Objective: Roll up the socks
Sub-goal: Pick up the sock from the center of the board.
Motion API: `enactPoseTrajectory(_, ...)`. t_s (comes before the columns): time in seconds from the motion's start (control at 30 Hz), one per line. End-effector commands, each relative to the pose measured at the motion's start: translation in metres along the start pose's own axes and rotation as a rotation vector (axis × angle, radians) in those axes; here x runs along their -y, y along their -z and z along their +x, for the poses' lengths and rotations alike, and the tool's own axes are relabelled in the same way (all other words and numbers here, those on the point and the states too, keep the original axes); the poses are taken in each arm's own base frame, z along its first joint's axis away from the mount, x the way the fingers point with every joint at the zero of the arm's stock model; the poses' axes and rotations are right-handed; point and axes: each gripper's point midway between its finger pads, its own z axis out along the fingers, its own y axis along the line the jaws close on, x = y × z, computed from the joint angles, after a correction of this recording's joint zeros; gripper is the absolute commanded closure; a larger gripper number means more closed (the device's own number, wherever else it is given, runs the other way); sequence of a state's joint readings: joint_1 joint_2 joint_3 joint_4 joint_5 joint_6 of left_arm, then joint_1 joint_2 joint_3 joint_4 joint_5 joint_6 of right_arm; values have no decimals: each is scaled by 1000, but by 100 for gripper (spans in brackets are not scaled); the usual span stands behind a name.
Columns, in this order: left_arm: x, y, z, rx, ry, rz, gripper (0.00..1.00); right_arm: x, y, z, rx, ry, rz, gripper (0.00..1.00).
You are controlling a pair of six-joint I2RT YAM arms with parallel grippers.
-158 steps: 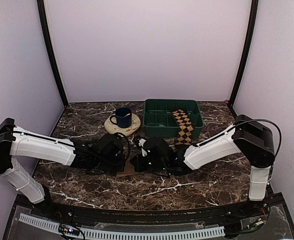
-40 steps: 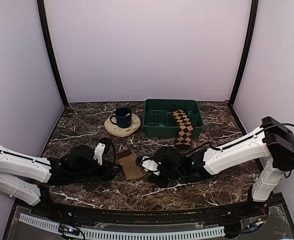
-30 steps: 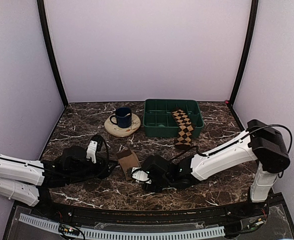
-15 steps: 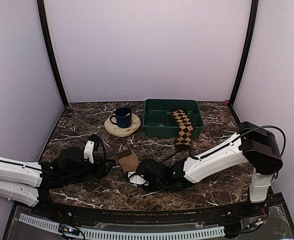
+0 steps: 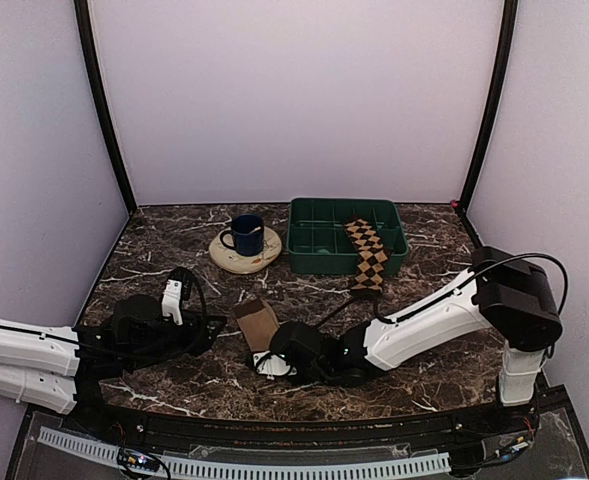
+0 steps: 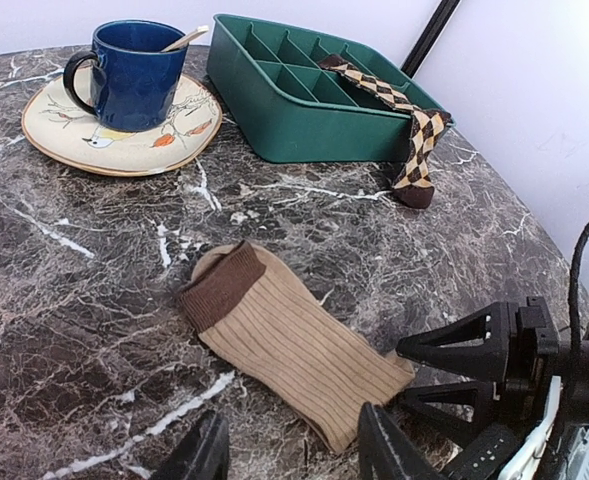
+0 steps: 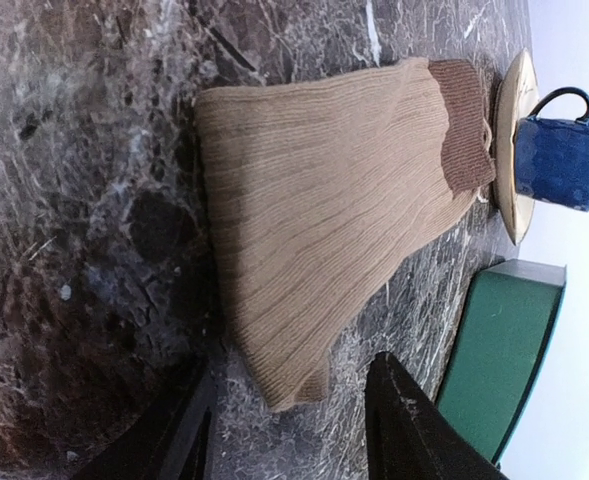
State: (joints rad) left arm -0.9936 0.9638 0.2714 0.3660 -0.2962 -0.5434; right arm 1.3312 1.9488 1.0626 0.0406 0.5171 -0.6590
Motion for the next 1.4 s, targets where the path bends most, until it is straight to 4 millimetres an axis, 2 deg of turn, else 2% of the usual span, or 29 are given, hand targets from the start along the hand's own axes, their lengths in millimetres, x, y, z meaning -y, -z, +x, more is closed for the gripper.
enactPoseTrajectory(0.0, -3, 2, 2, 9, 5, -9, 53, -27, -9, 5, -23, 103, -45, 54)
enactPoseTrajectory(0.3, -4, 2, 1, 16, 5, -11, 54, -32, -17, 10, -47, 123, -57, 64)
enactPoseTrajectory(0.5, -5, 2, 1, 14, 5, -18, 53, -32, -23, 16, -85, 87, -99, 82)
enactPoseTrajectory(0.67, -5, 2, 1, 16, 1, -19, 53, -32, -25, 24, -114, 46, -148, 90)
enactPoseTrajectory(0.7, -5, 2, 1, 15, 1, -20, 53, -24, -24, 15, -97, 23, -144, 91)
enactPoseTrajectory(0.9, -6, 3, 0, 16, -10, -25, 53, -19, -12, 0, -61, -63, -237, 97)
enactPoseTrajectory(1.17, -5, 4, 3, 3, -24, -15, 53, -23, 7, -27, -16, -203, -443, 99)
enactPoseTrajectory(1.37, -2, 5, 10, -13, -24, 19, 52, -24, 16, -38, 15, -348, -613, 99)
